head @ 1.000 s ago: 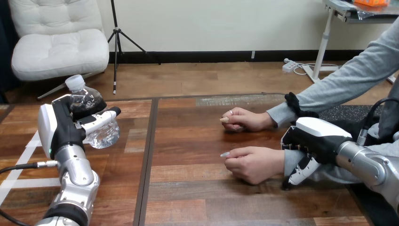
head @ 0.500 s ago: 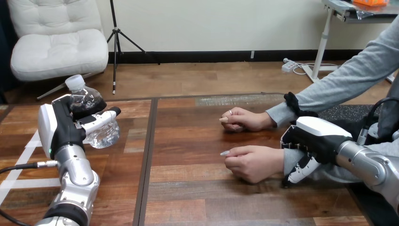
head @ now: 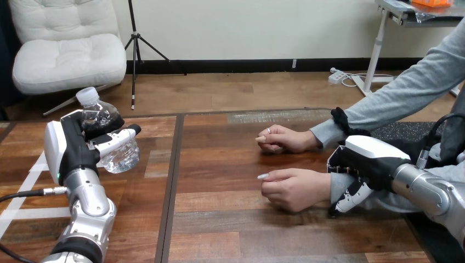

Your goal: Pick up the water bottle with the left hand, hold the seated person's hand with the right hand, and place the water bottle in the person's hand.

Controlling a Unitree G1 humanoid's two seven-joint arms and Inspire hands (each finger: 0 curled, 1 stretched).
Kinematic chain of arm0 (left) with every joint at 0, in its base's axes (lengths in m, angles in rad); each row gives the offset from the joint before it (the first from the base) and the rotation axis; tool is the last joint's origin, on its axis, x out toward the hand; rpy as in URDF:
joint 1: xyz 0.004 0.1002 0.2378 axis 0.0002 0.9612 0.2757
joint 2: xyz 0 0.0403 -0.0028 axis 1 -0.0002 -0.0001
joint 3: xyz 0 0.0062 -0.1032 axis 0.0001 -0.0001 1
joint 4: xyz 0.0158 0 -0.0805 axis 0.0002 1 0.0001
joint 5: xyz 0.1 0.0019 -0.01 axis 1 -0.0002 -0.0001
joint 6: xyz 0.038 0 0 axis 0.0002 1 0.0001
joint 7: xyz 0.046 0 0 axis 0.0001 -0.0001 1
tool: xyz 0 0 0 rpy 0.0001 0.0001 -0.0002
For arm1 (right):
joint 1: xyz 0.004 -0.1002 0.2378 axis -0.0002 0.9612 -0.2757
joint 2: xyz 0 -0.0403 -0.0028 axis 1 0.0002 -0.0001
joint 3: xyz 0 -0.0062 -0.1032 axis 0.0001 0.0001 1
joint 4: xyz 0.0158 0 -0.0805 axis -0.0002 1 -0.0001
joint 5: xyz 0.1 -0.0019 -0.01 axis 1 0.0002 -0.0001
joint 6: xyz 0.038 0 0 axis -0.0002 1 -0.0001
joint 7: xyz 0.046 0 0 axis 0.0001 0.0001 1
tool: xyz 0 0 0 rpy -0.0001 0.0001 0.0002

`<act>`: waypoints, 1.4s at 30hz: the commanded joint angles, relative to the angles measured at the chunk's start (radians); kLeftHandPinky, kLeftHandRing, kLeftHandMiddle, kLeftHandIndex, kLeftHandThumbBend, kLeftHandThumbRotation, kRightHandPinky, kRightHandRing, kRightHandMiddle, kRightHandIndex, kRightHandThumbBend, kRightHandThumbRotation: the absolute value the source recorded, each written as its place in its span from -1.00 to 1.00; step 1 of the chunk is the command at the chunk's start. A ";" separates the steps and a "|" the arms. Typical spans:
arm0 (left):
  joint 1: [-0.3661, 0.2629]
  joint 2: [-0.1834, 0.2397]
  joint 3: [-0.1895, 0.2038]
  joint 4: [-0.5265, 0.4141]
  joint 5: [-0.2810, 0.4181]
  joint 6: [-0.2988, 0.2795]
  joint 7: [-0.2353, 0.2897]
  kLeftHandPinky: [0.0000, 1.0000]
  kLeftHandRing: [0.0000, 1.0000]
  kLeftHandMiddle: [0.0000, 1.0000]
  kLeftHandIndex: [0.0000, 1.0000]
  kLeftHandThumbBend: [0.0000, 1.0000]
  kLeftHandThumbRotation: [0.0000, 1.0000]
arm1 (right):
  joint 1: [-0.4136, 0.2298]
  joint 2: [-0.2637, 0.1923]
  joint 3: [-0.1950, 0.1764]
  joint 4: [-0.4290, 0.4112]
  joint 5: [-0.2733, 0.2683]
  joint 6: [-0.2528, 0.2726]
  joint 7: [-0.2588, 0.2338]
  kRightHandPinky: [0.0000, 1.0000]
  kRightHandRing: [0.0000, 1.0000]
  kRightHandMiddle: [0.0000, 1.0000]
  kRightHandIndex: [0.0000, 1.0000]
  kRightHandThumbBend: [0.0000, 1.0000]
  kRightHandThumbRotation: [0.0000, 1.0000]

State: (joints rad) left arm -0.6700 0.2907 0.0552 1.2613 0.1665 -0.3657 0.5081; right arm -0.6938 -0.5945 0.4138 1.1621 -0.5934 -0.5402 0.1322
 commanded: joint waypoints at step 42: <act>-0.074 -0.003 0.013 -0.046 -0.008 0.015 0.031 -0.25 -0.15 -0.07 -0.02 0.49 -1.00 | -0.012 -0.017 -0.072 -0.075 0.063 -0.062 -0.027 -0.56 -0.49 -0.41 -0.40 0.54 -1.00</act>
State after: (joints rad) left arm -0.6700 0.2903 0.0594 1.2613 0.1609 -0.3488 0.5241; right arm -0.6830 -0.6026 0.3781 1.1407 -0.5641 -0.5657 0.1315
